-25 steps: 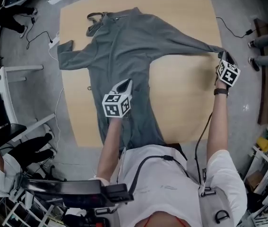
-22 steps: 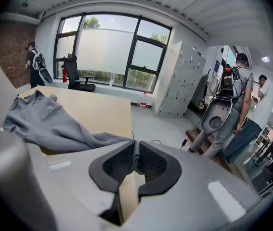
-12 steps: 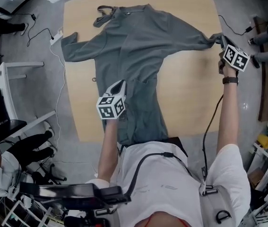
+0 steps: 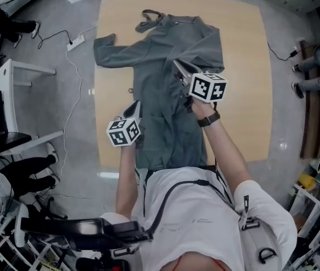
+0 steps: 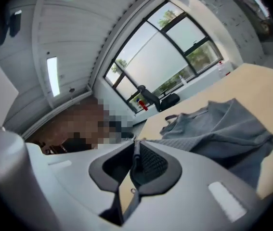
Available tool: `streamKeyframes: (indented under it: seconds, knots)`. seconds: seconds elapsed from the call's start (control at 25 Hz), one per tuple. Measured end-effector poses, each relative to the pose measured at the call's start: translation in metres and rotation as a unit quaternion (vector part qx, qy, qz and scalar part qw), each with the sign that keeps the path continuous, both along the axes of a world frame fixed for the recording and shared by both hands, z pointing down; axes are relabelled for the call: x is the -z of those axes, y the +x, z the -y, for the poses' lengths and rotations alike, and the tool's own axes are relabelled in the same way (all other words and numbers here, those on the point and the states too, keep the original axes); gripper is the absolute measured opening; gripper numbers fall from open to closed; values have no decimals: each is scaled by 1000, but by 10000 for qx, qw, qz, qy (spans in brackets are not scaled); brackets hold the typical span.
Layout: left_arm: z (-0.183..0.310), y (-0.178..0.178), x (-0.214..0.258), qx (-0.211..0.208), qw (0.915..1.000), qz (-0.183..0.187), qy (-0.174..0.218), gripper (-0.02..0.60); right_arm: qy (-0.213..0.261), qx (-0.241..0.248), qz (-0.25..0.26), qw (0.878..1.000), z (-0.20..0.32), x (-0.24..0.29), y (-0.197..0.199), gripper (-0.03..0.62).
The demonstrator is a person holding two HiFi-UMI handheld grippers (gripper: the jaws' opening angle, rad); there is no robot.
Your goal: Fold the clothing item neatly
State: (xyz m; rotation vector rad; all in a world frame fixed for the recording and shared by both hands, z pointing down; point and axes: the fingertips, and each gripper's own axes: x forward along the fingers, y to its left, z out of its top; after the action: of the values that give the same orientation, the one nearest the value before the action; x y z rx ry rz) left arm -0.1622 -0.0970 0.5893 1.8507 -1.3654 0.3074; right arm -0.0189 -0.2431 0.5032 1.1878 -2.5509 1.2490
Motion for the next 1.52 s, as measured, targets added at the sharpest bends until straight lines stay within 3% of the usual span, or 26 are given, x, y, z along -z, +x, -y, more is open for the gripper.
streamKeyframes:
  seconds: [0.16, 0.2, 0.24, 0.28, 0.4, 0.64, 0.76, 0.84, 1.0, 1.2, 1.48, 1.52]
  knots:
    - [-23, -46, -7, 383, 9992, -67, -128, 0, -272, 1008, -658, 9924, -40, -67, -112, 54]
    - [-28, -56, -10, 478, 9987, -83, -178, 0, -386, 1264, -841, 9876, -51, -90, -130, 117]
    - [-33, -66, -14, 566, 9981, -99, -228, 0, -511, 1521, -976, 9822, -62, -109, -144, 208]
    - [-37, -74, -18, 645, 9975, -114, -273, 0, -609, 1751, -1048, 9771, -73, -122, -154, 249]
    - [-43, -97, -29, 829, 9958, -132, -358, 0, -626, 2212, -1083, 9672, -99, -135, -169, 235]
    - [-1, -131, -42, 776, 9965, 166, -276, 2, -240, 2198, -972, 9704, -108, -106, -159, 213]
    - [59, -155, -45, 632, 9964, 546, -112, 90, 39, 2124, -990, 9721, -101, -87, -151, 213]
    - [108, -173, -45, 641, 9947, 800, 24, 116, 141, 2050, -957, 9740, -97, -77, -144, 213]
    - [201, -219, -51, 1051, 9894, 990, 160, 144, 192, 1879, -929, 9776, -90, -68, -120, 213]
    - [264, -268, -63, 1219, 9852, 1206, 11, 144, 145, 1729, -1111, 9785, -81, -77, -93, 210]
    - [288, -263, -123, 691, 9876, 1179, -768, 137, -11, 1675, -1074, 9800, -82, -89, -84, 207]
    - [287, -261, -126, 612, 9871, 1211, -848, 20, -13, 1679, -1060, 9801, -83, -89, -85, 207]
